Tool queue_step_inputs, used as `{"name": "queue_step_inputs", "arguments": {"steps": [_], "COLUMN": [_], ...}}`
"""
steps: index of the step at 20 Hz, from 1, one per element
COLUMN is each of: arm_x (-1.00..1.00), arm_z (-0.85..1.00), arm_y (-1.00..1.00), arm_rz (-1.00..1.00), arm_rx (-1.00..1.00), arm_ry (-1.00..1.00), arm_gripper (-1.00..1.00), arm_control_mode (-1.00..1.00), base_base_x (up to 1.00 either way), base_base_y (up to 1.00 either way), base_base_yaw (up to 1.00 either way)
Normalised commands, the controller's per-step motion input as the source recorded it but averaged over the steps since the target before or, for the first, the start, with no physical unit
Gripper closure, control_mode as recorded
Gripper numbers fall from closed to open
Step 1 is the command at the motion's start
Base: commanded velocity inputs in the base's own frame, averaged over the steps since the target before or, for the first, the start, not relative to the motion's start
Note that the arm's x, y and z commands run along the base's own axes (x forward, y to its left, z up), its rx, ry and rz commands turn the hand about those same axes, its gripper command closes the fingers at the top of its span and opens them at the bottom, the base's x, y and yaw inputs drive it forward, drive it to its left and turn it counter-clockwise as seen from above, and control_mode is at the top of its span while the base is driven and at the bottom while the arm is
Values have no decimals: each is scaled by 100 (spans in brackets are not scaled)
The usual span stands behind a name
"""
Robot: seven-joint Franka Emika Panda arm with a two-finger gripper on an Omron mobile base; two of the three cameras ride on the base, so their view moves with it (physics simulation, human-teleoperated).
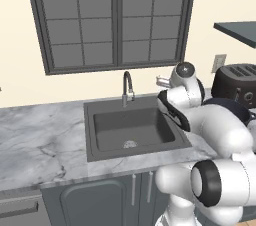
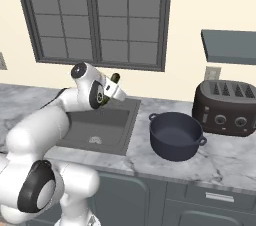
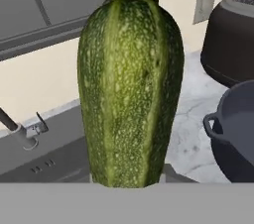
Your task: Dump the squash from the pot into the sink. Then turn on the water and wash the squash. Then turn off the water and put the squash back in the pot.
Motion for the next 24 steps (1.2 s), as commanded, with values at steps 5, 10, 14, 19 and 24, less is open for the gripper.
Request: {"name": "queue_step_inputs", "arguments": {"steps": [5, 10, 14, 19, 24], "arm_x": [-6, -17, -24, -32, -44], "arm_z": [36, -1, -3, -22, -48], "arm_y": [-69, -94, -95, -66, -26], "arm_rz": [-16, -14, -11, -3, 0], "arm_rx": [-1, 0, 0, 4, 7], "arm_ry": [6, 16, 17, 14, 11], "arm_gripper": [100, 100, 100, 100, 100], "arm_control_mode": [-100, -100, -100, -100, -100], "base_base_x": [0, 0, 0, 0, 0], "base_base_y": [0, 0, 0, 0, 0], "base_base_yaw": [0, 0, 0, 0, 0]}}
